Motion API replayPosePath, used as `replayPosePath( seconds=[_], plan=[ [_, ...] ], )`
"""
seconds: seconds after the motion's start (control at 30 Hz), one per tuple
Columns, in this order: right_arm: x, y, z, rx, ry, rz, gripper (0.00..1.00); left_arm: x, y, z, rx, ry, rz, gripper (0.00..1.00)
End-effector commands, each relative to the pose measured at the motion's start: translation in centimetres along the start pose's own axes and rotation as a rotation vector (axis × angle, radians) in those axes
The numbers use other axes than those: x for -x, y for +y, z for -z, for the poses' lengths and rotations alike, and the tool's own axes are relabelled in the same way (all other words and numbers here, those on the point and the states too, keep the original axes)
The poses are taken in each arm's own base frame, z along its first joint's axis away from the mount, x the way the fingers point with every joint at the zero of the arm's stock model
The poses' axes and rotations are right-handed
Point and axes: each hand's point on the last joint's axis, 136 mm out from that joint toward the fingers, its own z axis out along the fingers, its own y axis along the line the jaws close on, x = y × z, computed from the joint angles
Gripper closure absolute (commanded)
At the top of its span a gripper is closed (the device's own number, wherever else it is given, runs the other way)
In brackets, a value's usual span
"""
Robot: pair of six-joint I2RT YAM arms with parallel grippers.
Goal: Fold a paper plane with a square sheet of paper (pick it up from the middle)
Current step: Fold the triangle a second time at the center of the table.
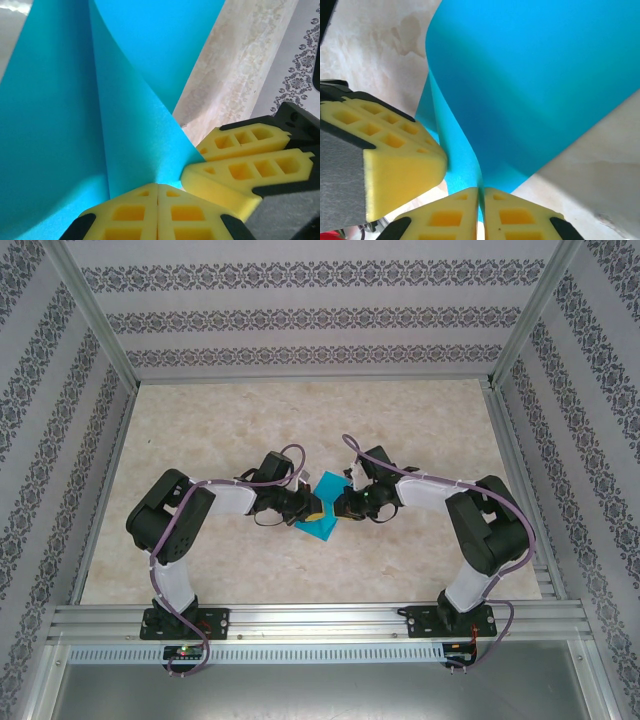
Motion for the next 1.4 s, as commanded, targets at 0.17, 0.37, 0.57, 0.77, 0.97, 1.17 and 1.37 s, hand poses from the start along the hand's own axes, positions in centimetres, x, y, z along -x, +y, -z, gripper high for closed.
replayPosePath(
  seconds=[0.17,0.37,0.57,0.77,0.97,1.17,1.37],
  plan=[
    [1.2,-1.1,-0.5,-0.055,-0.017,0.024,0.89,-0.1,-2.7,0.5,-0.034,-0.005,-0.088,0.89],
    [1.5,-1.5,-0.9,-0.071,-0.012,0.025,0.88,-0.3,-2.7,0.0,-0.040,0.010,-0.090,0.89],
    [1.7,-1.5,-1.0,-0.080,-0.007,0.036,0.87,-0.5,-2.8,-0.6,-0.037,0.026,-0.096,0.89],
    [1.9,-1.6,-1.2,-0.090,0.001,0.043,0.87,-0.4,-2.1,-1.1,-0.018,0.031,-0.080,0.90],
    [2.1,-1.5,-1.4,-0.086,0.009,0.049,0.87,-0.4,-1.3,-1.4,0.000,0.035,-0.062,0.90],
    [2.2,-1.6,-1.6,-0.095,0.022,0.056,0.87,-0.4,-1.1,-1.5,0.006,0.036,-0.062,0.90],
    [2.2,-1.7,-1.8,-0.102,0.030,0.057,0.87,-0.4,-0.8,-1.6,0.011,0.041,-0.057,0.90]
  ],
)
